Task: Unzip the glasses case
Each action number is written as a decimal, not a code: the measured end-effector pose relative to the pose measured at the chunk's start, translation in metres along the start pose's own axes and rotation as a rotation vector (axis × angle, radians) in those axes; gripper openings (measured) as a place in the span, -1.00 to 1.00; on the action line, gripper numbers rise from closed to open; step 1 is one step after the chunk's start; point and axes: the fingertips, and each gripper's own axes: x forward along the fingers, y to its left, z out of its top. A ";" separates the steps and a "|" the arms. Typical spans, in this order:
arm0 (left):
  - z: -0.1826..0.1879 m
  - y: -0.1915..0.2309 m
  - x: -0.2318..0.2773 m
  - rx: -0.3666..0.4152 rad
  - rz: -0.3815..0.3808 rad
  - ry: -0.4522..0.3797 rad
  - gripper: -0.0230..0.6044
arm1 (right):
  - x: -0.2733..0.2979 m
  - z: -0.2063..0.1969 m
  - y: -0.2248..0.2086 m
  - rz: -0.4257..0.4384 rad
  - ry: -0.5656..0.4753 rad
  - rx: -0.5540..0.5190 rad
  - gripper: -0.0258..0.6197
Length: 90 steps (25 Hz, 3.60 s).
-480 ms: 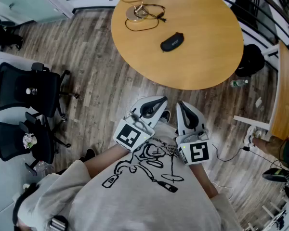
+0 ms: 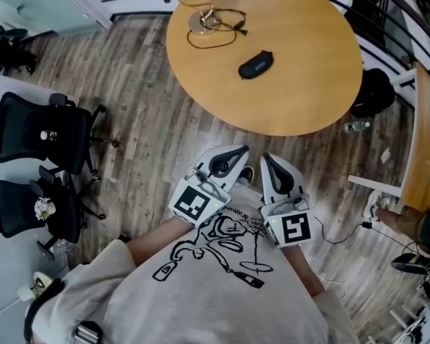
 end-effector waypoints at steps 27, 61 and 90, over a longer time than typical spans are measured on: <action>-0.010 0.024 0.077 -0.020 0.027 0.043 -0.90 | 0.032 -0.017 -0.073 0.013 0.055 0.030 -0.85; 0.028 0.206 0.210 -0.004 -0.097 0.132 -0.90 | 0.213 0.034 -0.198 -0.136 0.112 0.052 -0.85; -0.165 0.268 0.298 0.008 -0.179 0.672 -0.26 | 0.270 -0.069 -0.246 0.017 0.338 0.147 -0.85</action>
